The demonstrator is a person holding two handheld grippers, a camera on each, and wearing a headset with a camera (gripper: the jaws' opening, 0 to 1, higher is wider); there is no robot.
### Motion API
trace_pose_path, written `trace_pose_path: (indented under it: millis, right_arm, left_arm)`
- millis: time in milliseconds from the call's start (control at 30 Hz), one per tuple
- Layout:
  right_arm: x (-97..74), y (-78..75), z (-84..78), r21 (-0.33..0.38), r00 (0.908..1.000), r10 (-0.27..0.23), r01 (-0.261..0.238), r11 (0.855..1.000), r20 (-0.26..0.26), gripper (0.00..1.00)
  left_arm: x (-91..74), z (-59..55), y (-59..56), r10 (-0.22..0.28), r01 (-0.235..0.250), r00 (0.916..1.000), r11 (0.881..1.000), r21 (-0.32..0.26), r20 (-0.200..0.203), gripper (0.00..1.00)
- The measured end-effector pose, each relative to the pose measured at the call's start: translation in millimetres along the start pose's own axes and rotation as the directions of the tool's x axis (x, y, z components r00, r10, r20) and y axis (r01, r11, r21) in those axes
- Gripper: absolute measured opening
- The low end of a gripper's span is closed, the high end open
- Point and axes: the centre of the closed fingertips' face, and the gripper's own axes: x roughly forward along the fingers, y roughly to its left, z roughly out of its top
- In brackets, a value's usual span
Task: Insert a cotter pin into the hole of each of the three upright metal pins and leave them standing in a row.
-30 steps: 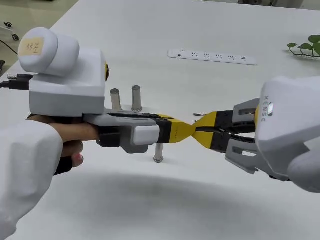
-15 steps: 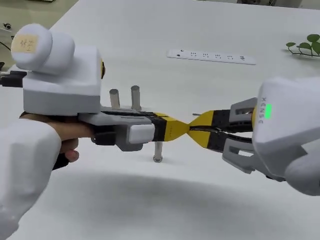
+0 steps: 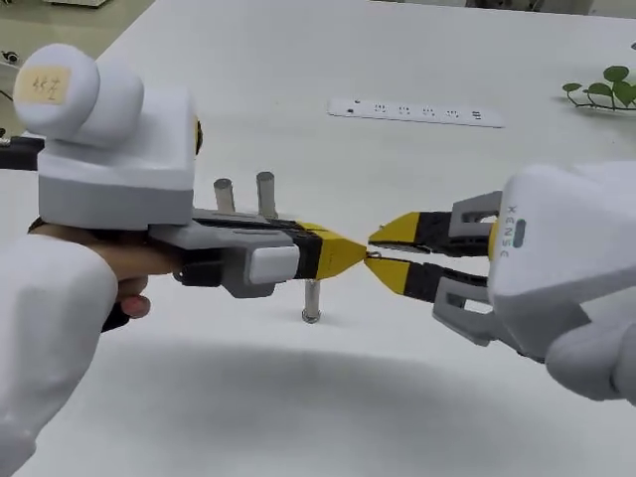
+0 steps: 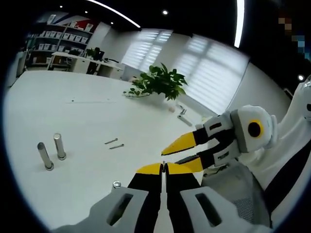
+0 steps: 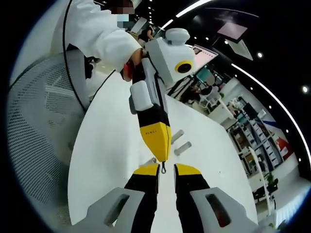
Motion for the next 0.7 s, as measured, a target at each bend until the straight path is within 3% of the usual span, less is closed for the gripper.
trace_pose_path:
  millis: [67,167,267,367,400,433,500,567,633,667,700]
  right_arm:
    - [-0.6,-1.8,-1.3,0.033,1.0000,0.002,-0.002,0.999,0.005,0.15]
    - [0.2,-3.5,-5.9,0.079,1.0000,0.008,-0.009,0.997,0.006,0.16]
    - [0.6,-2.1,-8.6,0.177,0.9987,0.040,-0.045,0.983,0.031,0.19]
    - [1.7,1.4,-9.2,0.305,0.9929,0.092,-0.111,0.946,0.075,0.23]
    - [0.8,3.3,-10.2,0.361,0.9896,0.111,-0.136,0.923,0.092,0.24]
    - [1.3,1.3,-9.9,0.382,0.9884,0.107,-0.141,0.914,0.108,0.24]
    - [0.5,4.0,-10.2,0.432,0.9805,0.141,-0.187,0.882,0.137,0.23]
    - [0.0,2.4,-11.3,0.457,0.9765,0.145,-0.203,0.866,0.159,0.20]
    - [-0.3,5.1,-11.3,0.509,0.9681,0.168,-0.241,0.826,0.186,0.21]
    - [-0.9,7.8,-9.3,0.528,0.9606,0.181,-0.268,0.806,0.211,0.22]
    - [-1.2,13.3,-8.5,0.549,0.9465,0.219,-0.317,0.774,0.237,0.21]
  left_arm:
    - [-1.5,-1.9,0.4,0.004,-0.004,1.0000,1.000,-0.004,-0.001,0.00]
    - [-3.9,-3.5,-0.8,0.007,-0.007,1.0000,1.000,0.006,0.002,0.00]
    - [-5.2,-5.8,-2.9,0.007,-0.007,0.9999,0.999,0.035,-0.008,0.00]
    - [-6.7,-4.8,-0.5,0.000,0.001,1.0000,0.999,0.033,-0.005,0.00]
    - [-7.1,-4.5,-1.7,-0.005,0.005,1.0000,0.999,0.043,-0.004,0.00]
    - [-7.1,-4.6,-2.6,-0.009,0.009,0.9999,0.999,0.051,-0.006,0.00]
    - [-7.7,-2.4,-6.6,-0.030,0.029,0.9995,0.998,0.054,0.009,0.00]
    - [-8.9,0.1,-11.3,-0.050,0.048,0.9986,0.996,0.080,0.020,0.00]
    - [-9.6,0.5,-14.3,-0.060,0.057,0.9981,0.990,0.127,0.016,0.00]
    - [-9.8,0.2,-15.5,-0.063,0.061,0.9979,0.988,0.144,0.013,0.00]
    - [-10.0,-1.0,-16.3,-0.062,0.061,0.9980,0.985,0.163,0.005,0.00]
